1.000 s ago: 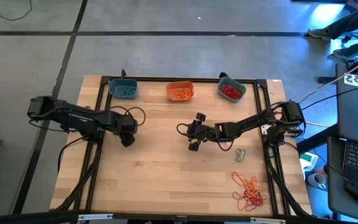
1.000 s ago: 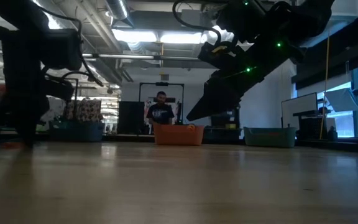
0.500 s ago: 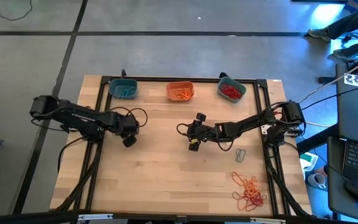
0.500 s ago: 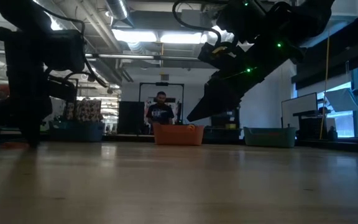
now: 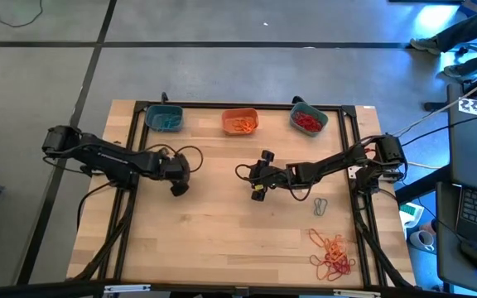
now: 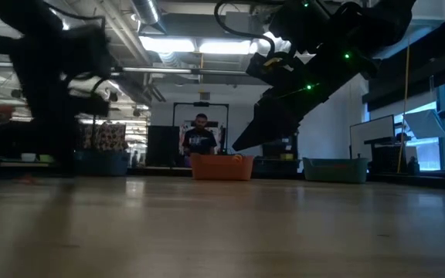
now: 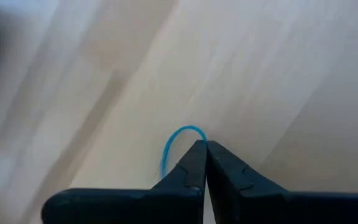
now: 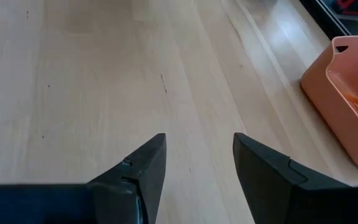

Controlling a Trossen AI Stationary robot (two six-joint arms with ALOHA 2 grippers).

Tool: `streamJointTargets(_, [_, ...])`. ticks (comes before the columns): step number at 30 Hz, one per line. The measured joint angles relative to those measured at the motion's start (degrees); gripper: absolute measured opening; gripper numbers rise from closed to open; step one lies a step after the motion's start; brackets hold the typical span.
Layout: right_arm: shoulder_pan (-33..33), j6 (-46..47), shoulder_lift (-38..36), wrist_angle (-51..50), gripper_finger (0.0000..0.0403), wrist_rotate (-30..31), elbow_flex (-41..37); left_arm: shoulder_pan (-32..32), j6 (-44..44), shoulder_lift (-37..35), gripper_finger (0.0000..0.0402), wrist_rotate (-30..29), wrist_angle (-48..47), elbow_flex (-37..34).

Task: Sort rubber bands into baskets
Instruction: Put the blue rubber band into the blue bin

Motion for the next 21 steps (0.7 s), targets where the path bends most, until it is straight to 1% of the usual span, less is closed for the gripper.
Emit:
streamJointTargets(3, [0.0,0.0,0.0,0.0,0.0188,0.0,0.0,-0.1,4.1,0.0,0.0004,0.0,1.7,0.8])
streamJointTargets(6, [0.0,0.0,0.0,0.0,0.0188,0.0,0.0,-0.3,8.1,-0.4,0.0006,-0.1,3.6,3.6])
streamJointTargets(10, [0.0,0.0,0.0,0.0,0.0188,0.0,0.0,-0.3,13.2,-1.6,0.0002,-3.3,2.3,7.5])
streamJointTargets(15, [0.0,0.9,0.0,-0.3,0.0188,0.0,0.0,-0.3,19.6,-6.0,0.0007,-10.2,2.3,11.0])
streamJointTargets(17, [0.0,0.9,0.0,-0.4,0.0188,0.0,0.0,0.0,21.8,-8.5,0.0010,-14.1,2.3,11.6])
streamJointTargets(21, [0.0,1.0,0.0,-0.7,0.0188,0.0,0.0,2.4,23.2,-13.1,0.0008,-23.1,2.2,11.3])
